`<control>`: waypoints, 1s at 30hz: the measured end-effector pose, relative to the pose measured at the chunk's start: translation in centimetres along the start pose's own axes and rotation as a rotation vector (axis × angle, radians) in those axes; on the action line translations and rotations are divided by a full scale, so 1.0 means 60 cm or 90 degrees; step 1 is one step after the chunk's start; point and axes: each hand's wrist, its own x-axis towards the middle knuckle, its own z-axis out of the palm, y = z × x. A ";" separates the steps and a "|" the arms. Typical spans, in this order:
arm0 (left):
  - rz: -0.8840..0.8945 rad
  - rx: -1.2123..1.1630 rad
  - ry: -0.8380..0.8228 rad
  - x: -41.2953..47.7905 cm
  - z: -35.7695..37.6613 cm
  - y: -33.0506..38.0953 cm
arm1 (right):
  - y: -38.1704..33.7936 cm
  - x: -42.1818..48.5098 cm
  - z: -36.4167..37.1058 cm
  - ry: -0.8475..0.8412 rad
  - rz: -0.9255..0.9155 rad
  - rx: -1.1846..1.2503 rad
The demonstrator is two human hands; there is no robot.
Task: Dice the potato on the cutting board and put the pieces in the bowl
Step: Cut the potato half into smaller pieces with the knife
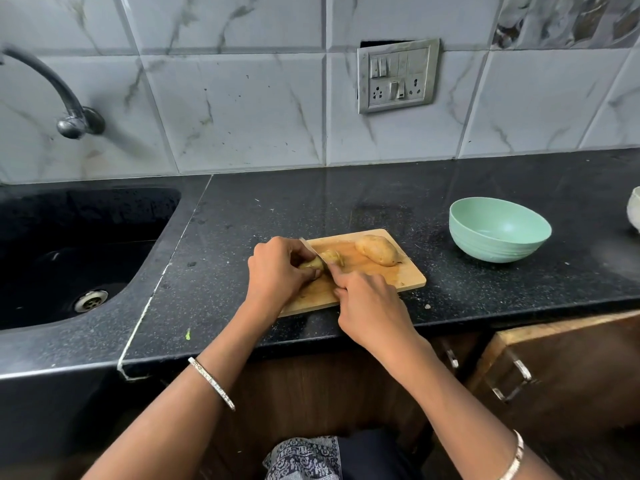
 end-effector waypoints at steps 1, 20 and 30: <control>-0.001 -0.002 0.002 -0.001 -0.001 0.001 | 0.002 -0.003 0.000 -0.001 0.000 -0.002; 0.009 -0.039 -0.024 -0.003 -0.002 -0.006 | 0.017 -0.003 -0.004 0.001 -0.031 0.017; 0.044 -0.004 -0.082 0.029 -0.006 0.017 | 0.027 -0.018 -0.012 0.007 -0.033 0.023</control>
